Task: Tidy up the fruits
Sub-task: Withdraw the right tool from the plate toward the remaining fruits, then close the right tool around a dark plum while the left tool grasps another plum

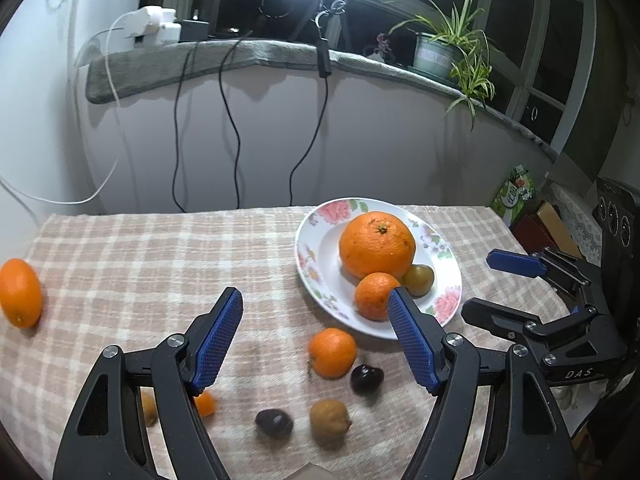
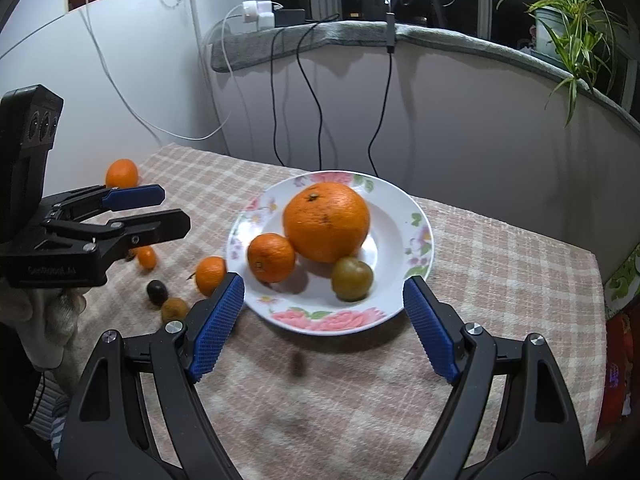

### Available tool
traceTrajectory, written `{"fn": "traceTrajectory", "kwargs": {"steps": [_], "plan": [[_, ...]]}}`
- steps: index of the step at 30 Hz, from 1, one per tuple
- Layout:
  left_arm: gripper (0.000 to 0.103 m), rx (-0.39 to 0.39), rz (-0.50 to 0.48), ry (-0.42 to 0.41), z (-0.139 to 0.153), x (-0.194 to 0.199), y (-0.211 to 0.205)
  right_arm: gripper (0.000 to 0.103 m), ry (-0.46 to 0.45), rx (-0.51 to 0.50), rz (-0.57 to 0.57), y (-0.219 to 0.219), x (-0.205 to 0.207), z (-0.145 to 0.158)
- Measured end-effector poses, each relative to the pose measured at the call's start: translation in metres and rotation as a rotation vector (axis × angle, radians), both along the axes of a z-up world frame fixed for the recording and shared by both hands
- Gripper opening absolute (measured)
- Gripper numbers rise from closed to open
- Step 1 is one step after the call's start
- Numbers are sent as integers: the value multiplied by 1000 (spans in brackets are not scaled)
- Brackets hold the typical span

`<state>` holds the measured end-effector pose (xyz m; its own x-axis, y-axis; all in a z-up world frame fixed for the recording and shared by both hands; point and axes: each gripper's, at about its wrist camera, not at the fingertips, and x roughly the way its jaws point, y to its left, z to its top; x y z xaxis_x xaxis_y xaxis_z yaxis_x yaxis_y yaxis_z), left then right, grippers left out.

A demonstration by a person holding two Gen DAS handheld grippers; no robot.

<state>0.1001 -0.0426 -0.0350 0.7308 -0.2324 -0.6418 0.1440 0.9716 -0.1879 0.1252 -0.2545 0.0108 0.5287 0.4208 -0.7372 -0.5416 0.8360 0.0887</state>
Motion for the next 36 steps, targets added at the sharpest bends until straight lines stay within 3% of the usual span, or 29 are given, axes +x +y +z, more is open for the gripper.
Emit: {"fn": "traceTrajectory", "kwargs": {"steps": [14,22,27,31,36], "plan": [[74,-9,54,31,-12,-30,27,84,34,38,49,11,-21,-3],[57,-37,50,79,-27,-46,34,84,80,63,93,19,-30,-14],[47,-49,39,99,-34,-51,35,71,113,73,129,27,-34,-21],[42,-46,17,120,-41,-53,30,54,158,82,154,34,-33,-31],[36,-56,2,142,-49,-49,27,51,190,80,166,41,-30,-42]]}}
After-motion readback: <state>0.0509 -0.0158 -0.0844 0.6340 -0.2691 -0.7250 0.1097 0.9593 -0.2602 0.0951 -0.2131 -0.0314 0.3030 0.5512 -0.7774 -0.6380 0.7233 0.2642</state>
